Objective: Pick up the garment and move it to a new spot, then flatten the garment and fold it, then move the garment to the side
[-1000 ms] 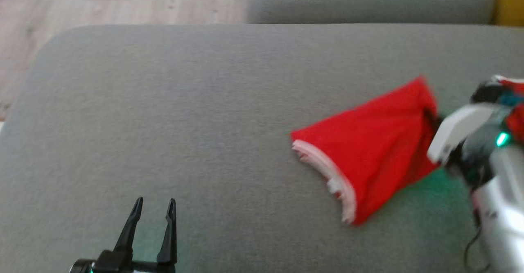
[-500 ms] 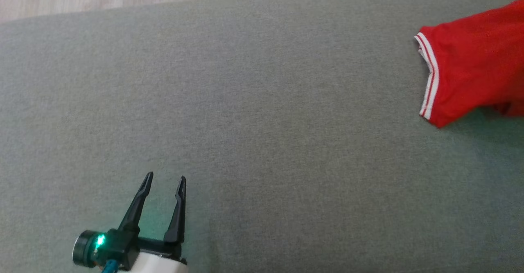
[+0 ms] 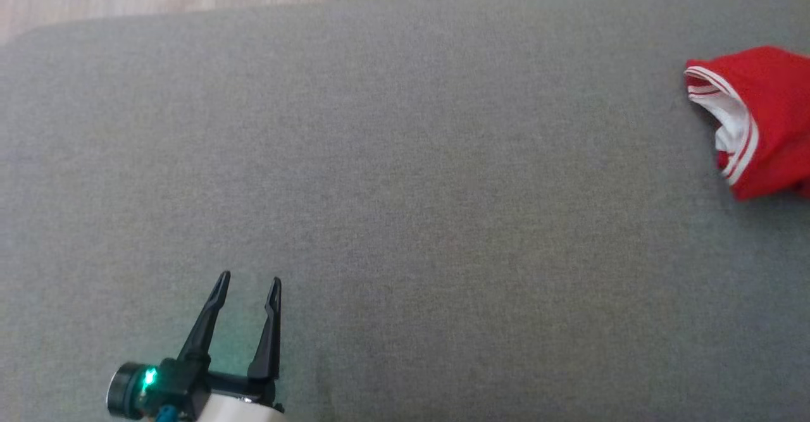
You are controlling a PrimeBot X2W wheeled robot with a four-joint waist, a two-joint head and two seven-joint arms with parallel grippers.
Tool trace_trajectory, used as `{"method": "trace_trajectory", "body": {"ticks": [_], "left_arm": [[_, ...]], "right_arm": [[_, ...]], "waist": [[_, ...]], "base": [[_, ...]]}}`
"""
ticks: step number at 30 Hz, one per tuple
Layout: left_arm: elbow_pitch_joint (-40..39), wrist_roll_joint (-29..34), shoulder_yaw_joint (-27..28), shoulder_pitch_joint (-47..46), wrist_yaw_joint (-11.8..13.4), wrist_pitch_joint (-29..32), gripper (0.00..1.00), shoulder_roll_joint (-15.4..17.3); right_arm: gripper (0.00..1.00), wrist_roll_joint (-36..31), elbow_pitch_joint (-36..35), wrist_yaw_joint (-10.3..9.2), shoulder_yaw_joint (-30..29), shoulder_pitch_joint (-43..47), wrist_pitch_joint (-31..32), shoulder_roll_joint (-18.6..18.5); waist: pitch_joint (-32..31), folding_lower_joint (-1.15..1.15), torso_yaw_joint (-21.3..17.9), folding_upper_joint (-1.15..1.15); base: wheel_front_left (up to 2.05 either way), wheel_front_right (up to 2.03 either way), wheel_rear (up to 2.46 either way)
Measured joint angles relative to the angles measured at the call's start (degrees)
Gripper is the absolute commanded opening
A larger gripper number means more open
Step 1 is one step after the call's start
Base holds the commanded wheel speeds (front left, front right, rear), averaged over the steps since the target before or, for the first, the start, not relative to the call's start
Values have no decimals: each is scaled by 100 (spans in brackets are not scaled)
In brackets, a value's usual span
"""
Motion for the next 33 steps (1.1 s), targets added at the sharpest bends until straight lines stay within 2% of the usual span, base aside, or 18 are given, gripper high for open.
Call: {"method": "trace_trajectory", "body": {"ticks": [9, 14, 18, 24, 33], "left_arm": [[118, -152, 176, 86, 215, 0, 100, -79], [286, -159, 188, 381, 359, 0, 100, -123], [292, -158, 231, 439, 421, 0, 100, -124], [412, -158, 245, 439, 410, 0, 100, -126], [456, -201, 256, 442, 292, 0, 100, -131]], "right_arm": [[100, 434, -1468, 1, 909, 2063, -731, 826], [100, 520, -1718, 1, 1227, 3328, -1346, 1215], [100, 604, -1606, 1, 1321, 4017, -1860, 1503], [100, 962, -968, 1, 1514, 4573, -2529, 1667], [100, 1053, -347, 1, 1551, 4802, -2902, 1735]], "waist": [[-573, 0, 102, 0], [-970, -1, 240, 0], [-1166, -2, 421, 0], [-1338, -1, 605, 0], [-1360, 0, 476, 0]], "base": [[0, 0, 0], [0, 0, 0], [0, 0, 0], [0, 0, 0], [0, 0, 0]]}}
